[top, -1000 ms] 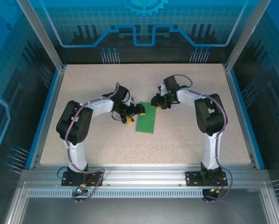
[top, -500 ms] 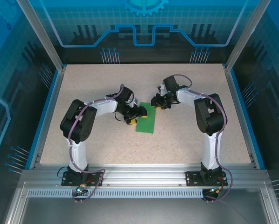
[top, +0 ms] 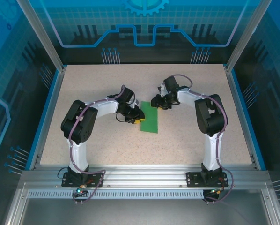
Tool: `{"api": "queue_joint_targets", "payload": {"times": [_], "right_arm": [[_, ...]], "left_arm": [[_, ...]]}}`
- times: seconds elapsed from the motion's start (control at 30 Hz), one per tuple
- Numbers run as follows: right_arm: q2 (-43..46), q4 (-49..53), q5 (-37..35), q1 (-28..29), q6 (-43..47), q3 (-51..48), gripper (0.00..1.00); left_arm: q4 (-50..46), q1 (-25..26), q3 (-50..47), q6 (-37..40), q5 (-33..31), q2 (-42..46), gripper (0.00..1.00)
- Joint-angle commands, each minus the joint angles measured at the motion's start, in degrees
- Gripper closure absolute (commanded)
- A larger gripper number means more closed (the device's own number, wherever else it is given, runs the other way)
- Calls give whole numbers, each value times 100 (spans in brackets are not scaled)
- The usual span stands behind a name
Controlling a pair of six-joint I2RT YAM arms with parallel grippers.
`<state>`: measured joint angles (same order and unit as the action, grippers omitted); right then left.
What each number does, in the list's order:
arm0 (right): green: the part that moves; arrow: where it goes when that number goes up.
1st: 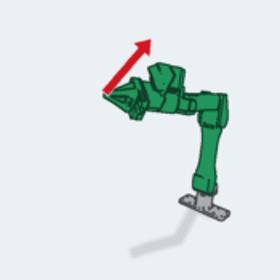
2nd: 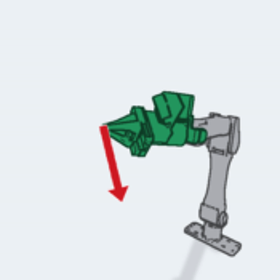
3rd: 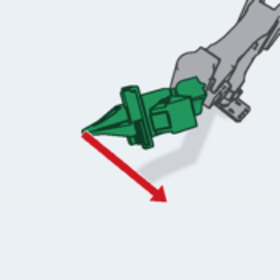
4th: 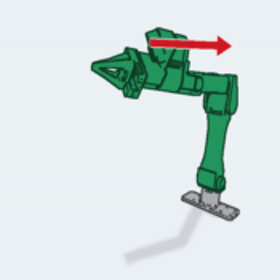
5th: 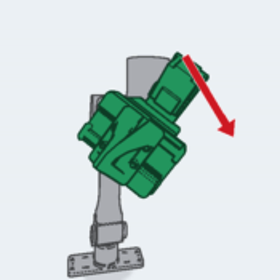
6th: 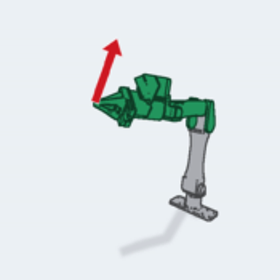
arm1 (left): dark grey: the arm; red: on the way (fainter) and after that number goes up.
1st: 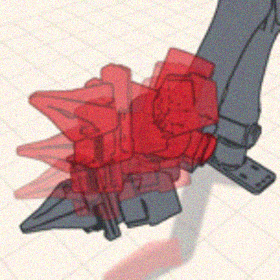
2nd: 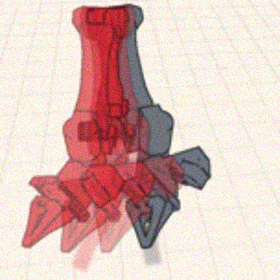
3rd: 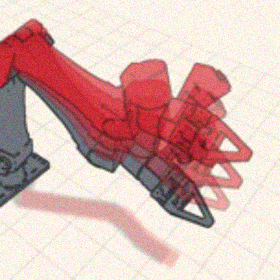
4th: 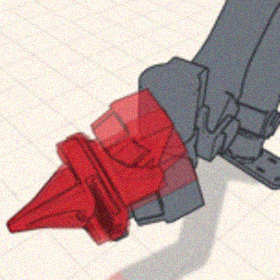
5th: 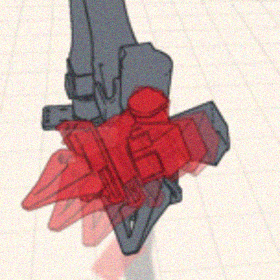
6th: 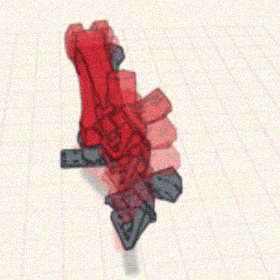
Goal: Fold a paper plane with a square sheet of paper (fold left side to right side)
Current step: Third fold the triangle at the center of the table.
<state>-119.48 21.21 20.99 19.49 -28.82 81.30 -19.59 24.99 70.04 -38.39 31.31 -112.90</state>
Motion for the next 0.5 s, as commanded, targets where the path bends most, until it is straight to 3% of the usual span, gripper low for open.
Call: {"api": "queue_joint_targets", "payload": {"times": [0.0,0.27,0.47], "right_arm": [[430,-179,-237,81,166,-220,52],[1570,-563,-796,82,769,-1203,35],[2632,-877,-897,223,1297,-2217,28]], "left_arm": [[-19,46,63,-122,73,-66,83],[260,58,-85,-538,147,-30,89],[253,58,-61,-678,180,-56,90]]}}
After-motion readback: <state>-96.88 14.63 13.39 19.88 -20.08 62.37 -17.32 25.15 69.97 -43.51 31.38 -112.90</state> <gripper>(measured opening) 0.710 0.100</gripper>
